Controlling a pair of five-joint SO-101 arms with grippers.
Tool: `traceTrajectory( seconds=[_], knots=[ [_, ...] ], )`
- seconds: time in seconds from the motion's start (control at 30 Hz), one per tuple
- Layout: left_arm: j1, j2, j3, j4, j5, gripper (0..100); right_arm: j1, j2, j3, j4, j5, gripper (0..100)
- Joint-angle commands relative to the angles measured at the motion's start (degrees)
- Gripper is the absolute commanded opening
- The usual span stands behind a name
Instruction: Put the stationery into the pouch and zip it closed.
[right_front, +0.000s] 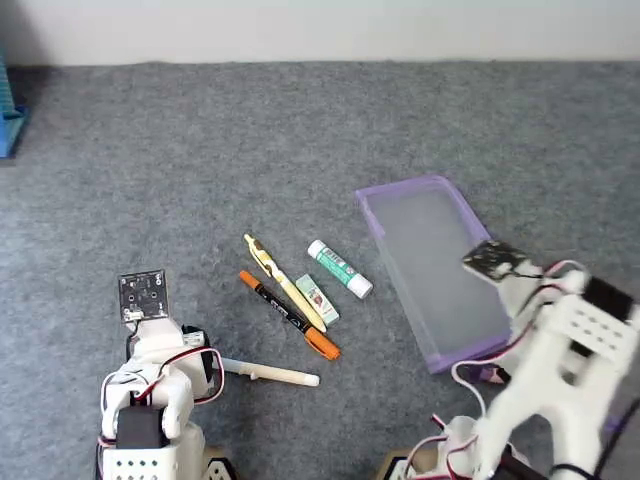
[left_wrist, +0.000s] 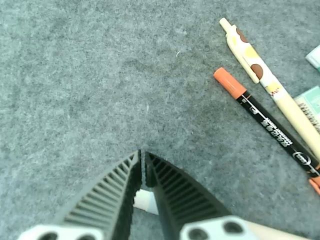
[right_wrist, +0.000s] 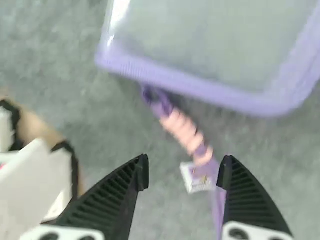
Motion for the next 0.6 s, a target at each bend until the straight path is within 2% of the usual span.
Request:
traceTrajectory(
  seconds=[0.0,0.3,0.57],
  knots=[
    [-0.18,-0.79,-0.66,0.18,0.44,1,-3.56,-1.54,4.22,-7.25,-1.05,22.4],
    [-0.18,-0.79,-0.66,0.18,0.44,1,-1.63,-1.54,11.78,-17.36,-0.88,22.3],
    [-0.18,-0.79,-0.66,0.18,0.44,1,2.86,1.8,13.45,-19.91,4.31,22.3]
  ],
)
